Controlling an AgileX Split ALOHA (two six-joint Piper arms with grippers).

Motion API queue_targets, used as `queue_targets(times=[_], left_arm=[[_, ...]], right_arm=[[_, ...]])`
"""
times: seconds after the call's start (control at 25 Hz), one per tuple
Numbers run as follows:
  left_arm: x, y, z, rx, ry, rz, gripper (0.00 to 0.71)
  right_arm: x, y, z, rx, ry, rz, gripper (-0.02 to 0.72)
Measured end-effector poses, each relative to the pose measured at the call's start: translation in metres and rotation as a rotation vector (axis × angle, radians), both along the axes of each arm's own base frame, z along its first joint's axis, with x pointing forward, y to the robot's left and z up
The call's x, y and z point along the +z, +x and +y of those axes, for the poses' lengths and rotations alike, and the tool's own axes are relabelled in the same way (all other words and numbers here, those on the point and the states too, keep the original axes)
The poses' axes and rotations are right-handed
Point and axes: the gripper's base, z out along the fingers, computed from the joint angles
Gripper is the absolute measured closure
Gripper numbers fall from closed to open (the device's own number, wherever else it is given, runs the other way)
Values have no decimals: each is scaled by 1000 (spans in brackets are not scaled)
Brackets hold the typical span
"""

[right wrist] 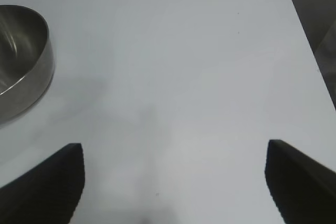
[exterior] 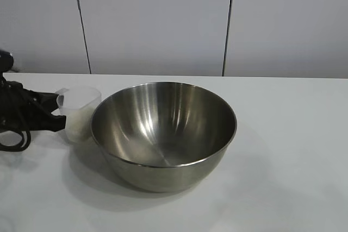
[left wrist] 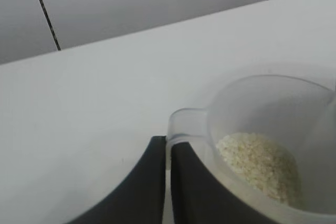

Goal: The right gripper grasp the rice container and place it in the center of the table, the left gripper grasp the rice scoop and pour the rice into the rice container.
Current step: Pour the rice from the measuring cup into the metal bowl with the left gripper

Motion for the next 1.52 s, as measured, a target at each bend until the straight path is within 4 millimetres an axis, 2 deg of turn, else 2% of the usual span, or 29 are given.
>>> queue_targets(times=[0.24, 0.52, 0.68, 0.8, 1.04, 1.2, 1.36, 1.52], left_arm=[[39, 0, -3, -59, 68, -134, 697], [116, 16, -17, -170, 287, -212, 697], [154, 22, -46, -252, 442, -235, 697], [165, 18, -77, -348, 588, -247, 697], [175, -9, -135, -575, 840, -399, 697], [170, -22, -157, -713, 1011, -549, 697], [143, -19, -169, -835, 1190, -632, 697], [117, -13, -174, -977, 1454, -794, 697]], right_arm=[[0, 0, 0, 0, 0, 0, 64], [0, 0, 0, 0, 0, 0, 64], [0, 0, 0, 0, 0, 0, 64], [0, 0, 0, 0, 0, 0, 64], [0, 0, 0, 0, 0, 0, 64], [0, 0, 0, 0, 0, 0, 64], [0, 0, 0, 0, 0, 0, 64], [0, 0, 0, 0, 0, 0, 64]])
